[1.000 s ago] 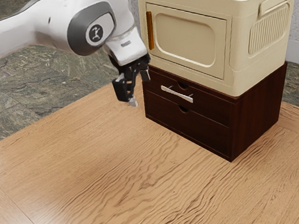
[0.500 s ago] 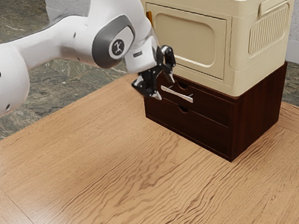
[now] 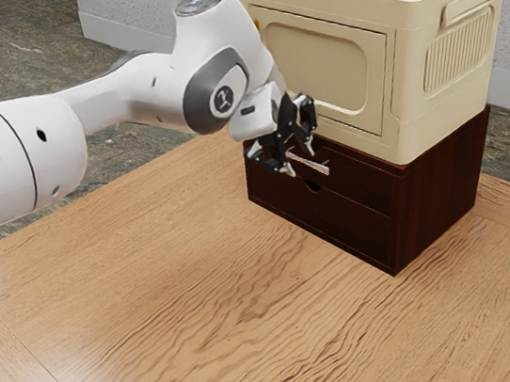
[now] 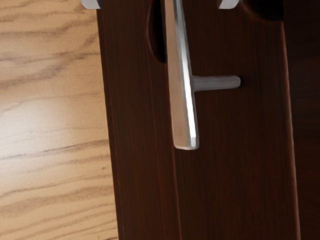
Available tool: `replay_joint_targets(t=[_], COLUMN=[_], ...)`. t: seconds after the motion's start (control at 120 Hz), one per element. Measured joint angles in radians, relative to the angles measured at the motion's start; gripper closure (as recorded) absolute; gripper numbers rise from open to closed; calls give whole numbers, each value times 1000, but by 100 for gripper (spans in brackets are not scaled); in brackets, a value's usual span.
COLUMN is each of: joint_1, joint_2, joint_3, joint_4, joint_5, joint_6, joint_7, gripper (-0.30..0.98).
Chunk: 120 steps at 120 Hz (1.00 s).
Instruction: Pull the drawer handle with one arm to open the drawer
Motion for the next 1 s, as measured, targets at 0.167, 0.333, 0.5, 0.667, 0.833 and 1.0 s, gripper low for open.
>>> replay_joint_targets(t=[0.167,0.333,0.5,0.667,0.833,1.0], joint_1=[-4,-10,-15,-14,-15,-16], joint_2=[8,-31,-113,-250,-286,-333], joint_3=[1,6,9,12,12,13], joint_4=[-5,-73,-188,-352,-413,-482], joint_5=[-24,-34,-38,-41,-44,-46], joint_6=[9,24,62,110,138,159], joint_7=[33,60,81,98,113,126], gripper=[57,68,74,77,77,77])
